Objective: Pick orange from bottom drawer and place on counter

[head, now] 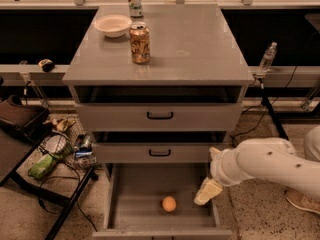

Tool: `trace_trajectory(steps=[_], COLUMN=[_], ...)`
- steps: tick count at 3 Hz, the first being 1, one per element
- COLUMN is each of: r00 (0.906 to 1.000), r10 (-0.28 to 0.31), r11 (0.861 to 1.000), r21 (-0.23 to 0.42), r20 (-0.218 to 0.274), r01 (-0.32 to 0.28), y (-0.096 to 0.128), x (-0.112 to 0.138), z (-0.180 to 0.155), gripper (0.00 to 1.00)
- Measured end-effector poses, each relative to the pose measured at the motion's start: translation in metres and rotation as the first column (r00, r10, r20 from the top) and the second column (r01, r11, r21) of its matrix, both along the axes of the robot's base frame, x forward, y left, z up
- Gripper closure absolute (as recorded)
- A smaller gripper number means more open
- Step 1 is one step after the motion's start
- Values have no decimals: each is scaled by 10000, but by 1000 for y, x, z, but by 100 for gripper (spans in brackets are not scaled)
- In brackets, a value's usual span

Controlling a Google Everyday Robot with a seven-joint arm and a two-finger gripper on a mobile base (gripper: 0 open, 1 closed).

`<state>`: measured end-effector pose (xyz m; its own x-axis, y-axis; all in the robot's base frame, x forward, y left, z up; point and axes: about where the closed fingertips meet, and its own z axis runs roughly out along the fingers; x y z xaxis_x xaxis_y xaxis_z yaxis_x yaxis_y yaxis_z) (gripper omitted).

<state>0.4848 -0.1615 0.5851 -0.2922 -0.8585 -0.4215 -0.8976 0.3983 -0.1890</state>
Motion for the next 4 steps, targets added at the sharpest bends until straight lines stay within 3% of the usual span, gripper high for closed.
trace_trajectory(steps=[2, 3, 4], r00=[9934, 9922, 9946], r10=[-106, -292, -439], r11=[9977, 9876, 9769], r21=[676, 1565, 2123], r20=[1140, 1214, 942], r01=[29, 99, 230], y=[-22, -18, -10], x=[73, 85, 87], z=[-131, -215, -268], gripper=[0, 0, 0])
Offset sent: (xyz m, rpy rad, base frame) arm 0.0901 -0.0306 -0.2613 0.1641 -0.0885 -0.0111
